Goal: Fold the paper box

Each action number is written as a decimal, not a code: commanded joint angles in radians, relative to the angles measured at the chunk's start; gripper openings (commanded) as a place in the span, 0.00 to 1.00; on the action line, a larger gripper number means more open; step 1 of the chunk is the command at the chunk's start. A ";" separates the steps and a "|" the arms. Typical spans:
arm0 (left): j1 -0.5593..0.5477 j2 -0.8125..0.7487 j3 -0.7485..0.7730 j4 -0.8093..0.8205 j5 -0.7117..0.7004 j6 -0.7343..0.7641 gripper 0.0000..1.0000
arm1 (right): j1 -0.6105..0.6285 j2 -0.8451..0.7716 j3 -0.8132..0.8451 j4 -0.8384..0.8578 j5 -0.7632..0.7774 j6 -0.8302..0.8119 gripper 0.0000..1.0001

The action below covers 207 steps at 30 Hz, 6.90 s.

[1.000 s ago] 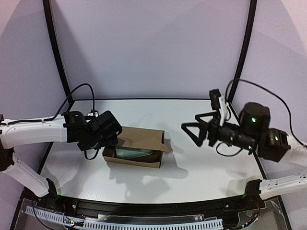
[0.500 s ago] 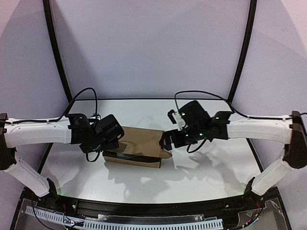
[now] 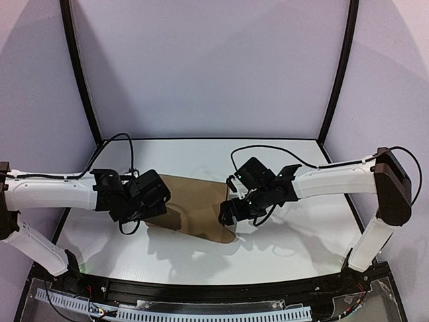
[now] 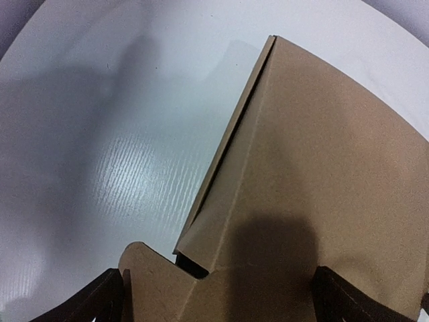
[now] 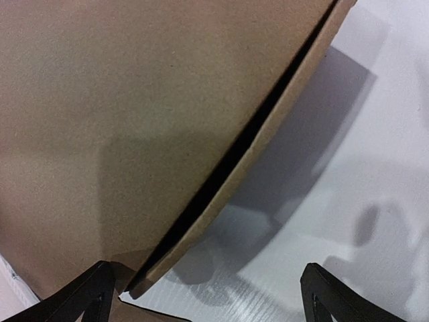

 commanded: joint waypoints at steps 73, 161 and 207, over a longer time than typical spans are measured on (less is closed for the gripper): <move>0.375 0.182 0.023 0.098 0.517 0.340 0.35 | -0.058 0.103 0.079 -0.078 0.109 -0.031 0.97; 0.369 0.004 -0.311 0.839 0.723 0.415 0.99 | -0.138 -0.073 -0.441 0.851 -0.391 -0.051 0.98; 0.264 -0.290 -0.231 0.560 0.867 0.132 0.99 | -0.096 -0.239 -0.006 0.082 -0.571 0.190 0.98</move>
